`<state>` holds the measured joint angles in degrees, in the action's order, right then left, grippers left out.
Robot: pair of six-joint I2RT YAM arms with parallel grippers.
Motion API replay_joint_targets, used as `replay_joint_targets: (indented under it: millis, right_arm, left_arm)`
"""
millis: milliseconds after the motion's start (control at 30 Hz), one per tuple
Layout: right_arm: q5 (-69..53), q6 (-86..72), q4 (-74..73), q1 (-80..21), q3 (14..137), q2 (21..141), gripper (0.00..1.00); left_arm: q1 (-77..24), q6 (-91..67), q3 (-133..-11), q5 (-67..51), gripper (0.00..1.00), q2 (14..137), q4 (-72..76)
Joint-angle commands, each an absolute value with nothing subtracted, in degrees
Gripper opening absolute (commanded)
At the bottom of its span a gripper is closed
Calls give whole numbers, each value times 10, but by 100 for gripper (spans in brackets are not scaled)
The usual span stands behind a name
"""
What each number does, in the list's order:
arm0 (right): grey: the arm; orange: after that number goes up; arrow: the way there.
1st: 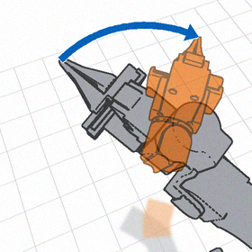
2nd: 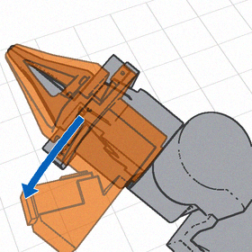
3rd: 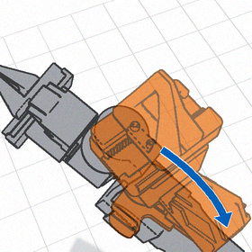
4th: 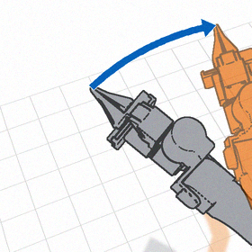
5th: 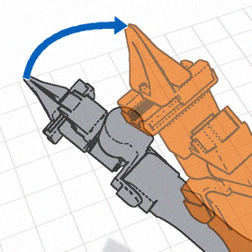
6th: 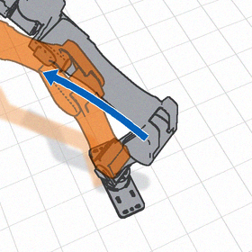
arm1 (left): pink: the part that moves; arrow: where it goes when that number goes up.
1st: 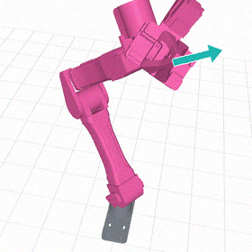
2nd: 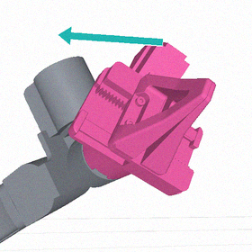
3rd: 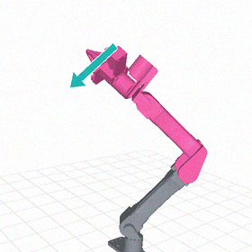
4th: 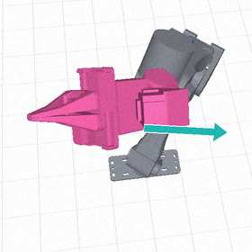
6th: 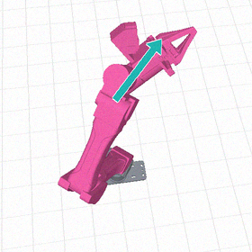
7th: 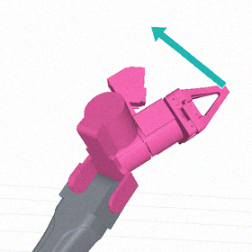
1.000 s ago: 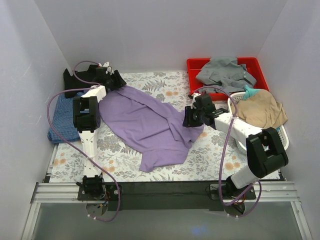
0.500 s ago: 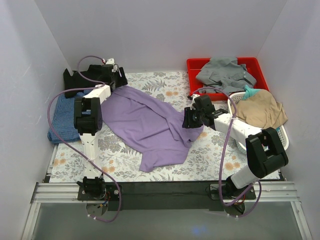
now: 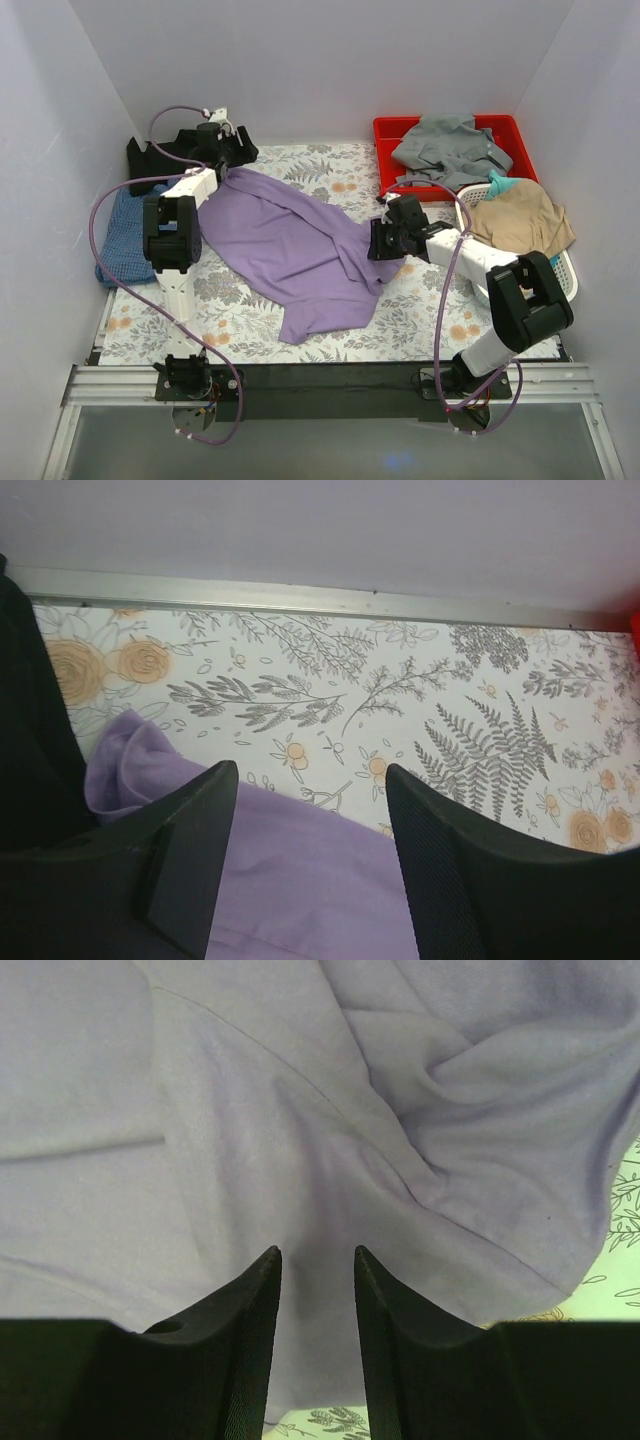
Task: Fold and stack the t-shirts
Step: Flatten the tshirt out
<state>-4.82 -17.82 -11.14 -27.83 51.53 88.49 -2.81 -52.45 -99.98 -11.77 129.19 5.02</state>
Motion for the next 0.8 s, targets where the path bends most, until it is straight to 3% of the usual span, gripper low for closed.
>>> replay_joint_targets:
  millis: [0, 233, 400, 767]
  right_arm:
    - [-36, -176, -85, -280, 525, 903, 41]
    - [-16, -178, -70, -280, 537, 939, 41]
    - [113, -214, -141, -275, 576, 987, 41]
    - [165, -195, -217, -237, 759, 1114, 41]
  left_arm:
    - [-33, -520, -1004, -175, 58, 1296, 36]
    - [-44, -511, -1031, -171, 56, 1346, -16]
    - [-46, -500, -1088, -102, 53, 1379, -154]
    - [-47, -615, -866, -7, 50, 1211, -206]
